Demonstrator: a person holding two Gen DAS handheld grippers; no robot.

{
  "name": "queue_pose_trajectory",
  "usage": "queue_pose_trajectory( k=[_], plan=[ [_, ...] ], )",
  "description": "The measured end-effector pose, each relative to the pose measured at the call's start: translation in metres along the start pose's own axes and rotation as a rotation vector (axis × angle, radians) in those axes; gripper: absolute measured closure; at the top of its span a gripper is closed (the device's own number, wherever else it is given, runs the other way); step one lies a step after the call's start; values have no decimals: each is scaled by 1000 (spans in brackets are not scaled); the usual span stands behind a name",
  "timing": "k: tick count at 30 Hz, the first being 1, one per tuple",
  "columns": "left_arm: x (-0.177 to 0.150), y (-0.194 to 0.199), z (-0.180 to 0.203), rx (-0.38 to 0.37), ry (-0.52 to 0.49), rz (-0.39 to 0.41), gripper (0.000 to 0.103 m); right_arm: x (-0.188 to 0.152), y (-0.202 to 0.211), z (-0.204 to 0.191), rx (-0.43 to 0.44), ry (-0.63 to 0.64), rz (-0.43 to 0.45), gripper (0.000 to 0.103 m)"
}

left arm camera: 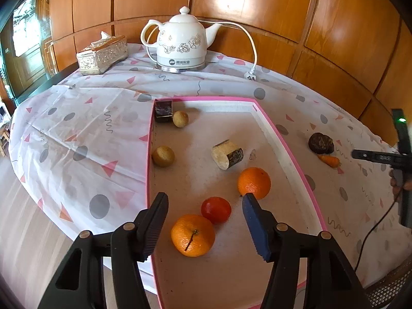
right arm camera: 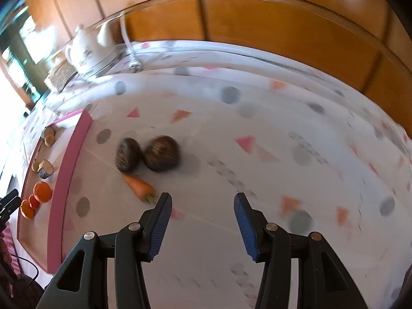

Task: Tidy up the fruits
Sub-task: 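Reach the right gripper to a dark round fruit and grasp it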

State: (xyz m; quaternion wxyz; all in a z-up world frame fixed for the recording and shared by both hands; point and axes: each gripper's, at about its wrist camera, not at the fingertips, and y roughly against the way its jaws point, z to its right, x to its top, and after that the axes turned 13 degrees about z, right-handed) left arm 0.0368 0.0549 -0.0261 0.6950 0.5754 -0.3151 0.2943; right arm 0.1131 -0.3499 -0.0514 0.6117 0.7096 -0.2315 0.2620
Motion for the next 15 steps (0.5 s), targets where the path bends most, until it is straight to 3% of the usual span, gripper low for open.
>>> queue_pose_trajectory(
  k=[6, 15],
  plan=[
    [-1, 2, -13, 11, 30, 2, 42, 18, -35, -38, -26, 154, -51, 52],
    [-4, 7, -24, 34, 62, 7, 39, 23, -77, -61, -79, 308, -133, 48]
  ],
)
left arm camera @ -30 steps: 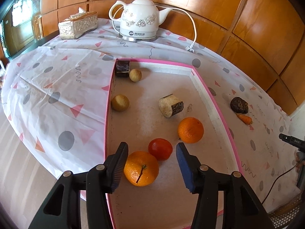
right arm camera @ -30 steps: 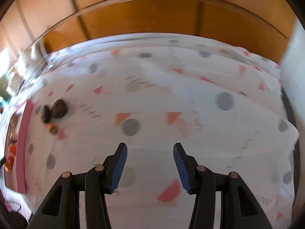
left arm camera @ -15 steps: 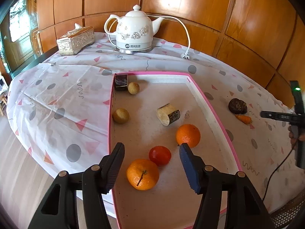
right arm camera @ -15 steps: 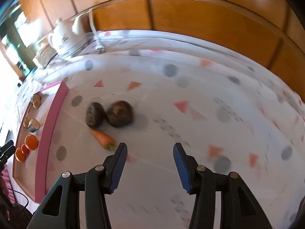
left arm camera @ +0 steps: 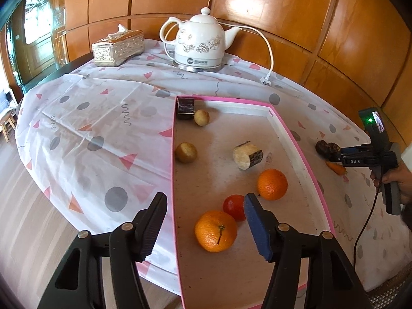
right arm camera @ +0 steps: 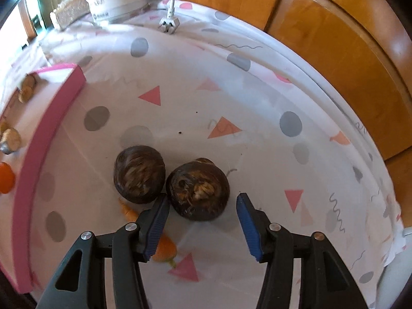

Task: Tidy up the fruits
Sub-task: 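Reach the right gripper to a dark round fruit and grasp it, then carry the dark round fruit into the pink tray and open the right gripper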

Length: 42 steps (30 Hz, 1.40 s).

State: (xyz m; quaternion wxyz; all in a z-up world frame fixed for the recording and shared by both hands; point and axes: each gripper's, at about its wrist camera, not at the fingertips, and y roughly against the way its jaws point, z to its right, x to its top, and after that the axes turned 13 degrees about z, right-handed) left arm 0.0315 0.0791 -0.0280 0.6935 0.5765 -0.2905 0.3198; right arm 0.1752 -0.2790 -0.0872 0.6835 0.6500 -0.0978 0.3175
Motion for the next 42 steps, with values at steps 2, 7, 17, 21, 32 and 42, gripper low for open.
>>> queue_pose_trajectory(
  k=[2, 7, 17, 21, 32, 42],
  plan=[
    [0, 1, -2, 8, 4, 3, 39, 1, 0, 2, 11, -18, 12, 54],
    [0, 2, -5, 43, 27, 13, 36, -3, 0, 4, 12, -56, 31, 54],
    [2, 19, -14, 108, 66, 69, 29, -18, 5, 18, -17, -169, 54, 54],
    [3, 29, -15, 126, 63, 101, 26, -25, 8, 27, -58, -217, 52, 54],
    [3, 36, -10, 136, 58, 124, 23, -67, 33, 64, -101, -408, 49, 54],
    [1, 37, -7, 129, 49, 131, 23, -114, 67, 70, -29, -583, 89, 54]
  ],
)
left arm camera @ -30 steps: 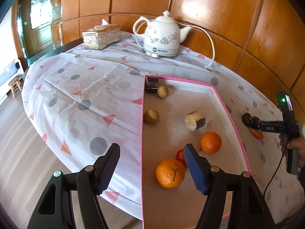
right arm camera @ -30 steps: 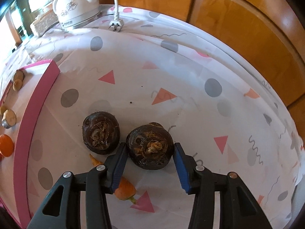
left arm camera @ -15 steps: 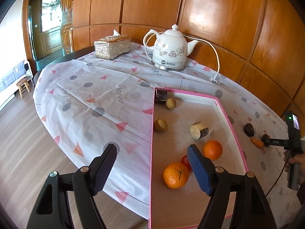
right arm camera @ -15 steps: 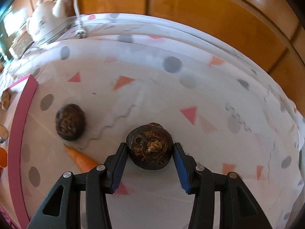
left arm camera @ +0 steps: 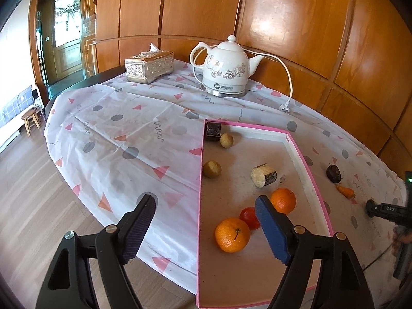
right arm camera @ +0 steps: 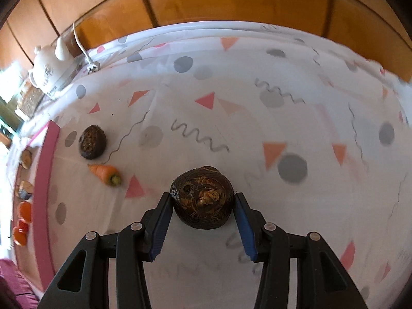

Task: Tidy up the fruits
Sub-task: 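Carry the dark round fruit into the pink tray and open the right gripper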

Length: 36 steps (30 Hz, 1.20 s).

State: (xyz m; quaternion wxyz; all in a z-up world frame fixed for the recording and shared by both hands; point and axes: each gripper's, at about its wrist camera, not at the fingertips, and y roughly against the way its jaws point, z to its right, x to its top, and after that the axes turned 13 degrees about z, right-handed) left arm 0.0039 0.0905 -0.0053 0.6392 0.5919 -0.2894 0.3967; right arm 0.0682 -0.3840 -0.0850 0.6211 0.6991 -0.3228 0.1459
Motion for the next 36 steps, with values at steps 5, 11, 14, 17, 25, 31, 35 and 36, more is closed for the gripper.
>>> queue_pose_trajectory(
  k=[5, 11, 14, 17, 25, 31, 35, 36],
  plan=[
    [-1, 0, 2, -2, -7, 2, 23, -15, 21, -6, 73, -10, 10, 55],
    [0, 2, 3, 0, -10, 15, 23, -23, 41, -67, 226, 107, 22, 54],
    [1, 3, 3, 2, -13, 23, 23, -23, 44, -104, 294, 165, 22, 54],
    [2, 5, 3, 5, -18, 36, 23, -23, 48, -144, 358, 229, 20, 54],
    [2, 6, 2, 5, -20, 44, 23, -24, 39, -226, 444, 344, -1, 54],
    [1, 5, 2, 3, -21, 36, 23, -30, 26, -252, 434, 376, -16, 53],
    [0, 3, 2, 2, -17, 28, 23, -34, 25, -253, 428, 384, -17, 53],
    [0, 3, 2, 2, -18, 27, 23, -35, 26, -251, 424, 386, -15, 53]
  ],
)
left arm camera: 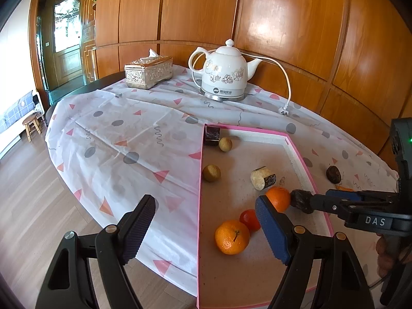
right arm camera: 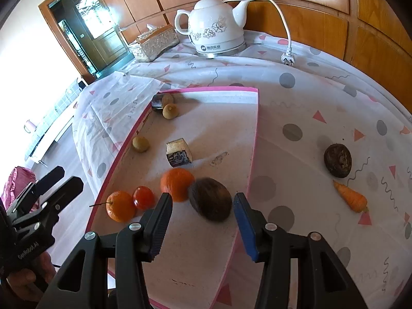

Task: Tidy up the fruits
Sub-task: 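Carry the dark round fruit into the pink tray and open the right gripper, then withdraw the right gripper from the tray toward the carrot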

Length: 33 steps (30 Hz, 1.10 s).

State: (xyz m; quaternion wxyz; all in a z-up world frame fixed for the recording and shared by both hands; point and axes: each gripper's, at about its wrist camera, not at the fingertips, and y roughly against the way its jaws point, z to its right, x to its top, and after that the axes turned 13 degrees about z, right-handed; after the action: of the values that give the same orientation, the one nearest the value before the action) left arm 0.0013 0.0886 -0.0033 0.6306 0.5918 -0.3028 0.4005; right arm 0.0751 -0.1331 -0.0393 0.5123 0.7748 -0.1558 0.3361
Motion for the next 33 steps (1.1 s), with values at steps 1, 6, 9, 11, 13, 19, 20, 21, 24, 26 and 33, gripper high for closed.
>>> queue_pose_trajectory(
  k=[1, 6, 9, 11, 13, 19, 20, 21, 24, 26, 33],
  plan=[
    [0, 0, 1, 0, -1, -1, 23, -1, 2, 1, -5, 3, 2, 53],
    [0, -1, 3, -8, -8, -5, 23, -8, 17, 8, -53, 36, 21, 53],
    [-1, -1, 6, -15, -17, -9, 23, -11, 29, 17, -89, 53, 33, 53],
    [-1, -1, 10, -19, -27, -12, 23, -13, 36, 24, -113, 60, 39, 53],
    [-1, -1, 13, -24, -38, -12, 23, -15, 43, 31, -139, 67, 47, 53],
    [0, -2, 23, -38, -69, -18, 23, -19, 65, 58, -207, 58, 66, 53],
    [0, -3, 24, -40, -74, -20, 23, -19, 68, 63, -218, 53, 69, 53],
    [0, -3, 26, -43, -79, -21, 23, -19, 72, 69, -230, 46, 72, 53],
    [0, -4, 31, -49, -96, -22, 23, -21, 84, 85, -264, 29, 81, 53],
    [1, -4, 34, -54, -105, -24, 23, -23, 90, 95, -288, 14, 85, 53],
    [3, -5, 44, -69, -136, -25, 23, -33, 113, 134, -376, -37, 84, 53]
  ],
)
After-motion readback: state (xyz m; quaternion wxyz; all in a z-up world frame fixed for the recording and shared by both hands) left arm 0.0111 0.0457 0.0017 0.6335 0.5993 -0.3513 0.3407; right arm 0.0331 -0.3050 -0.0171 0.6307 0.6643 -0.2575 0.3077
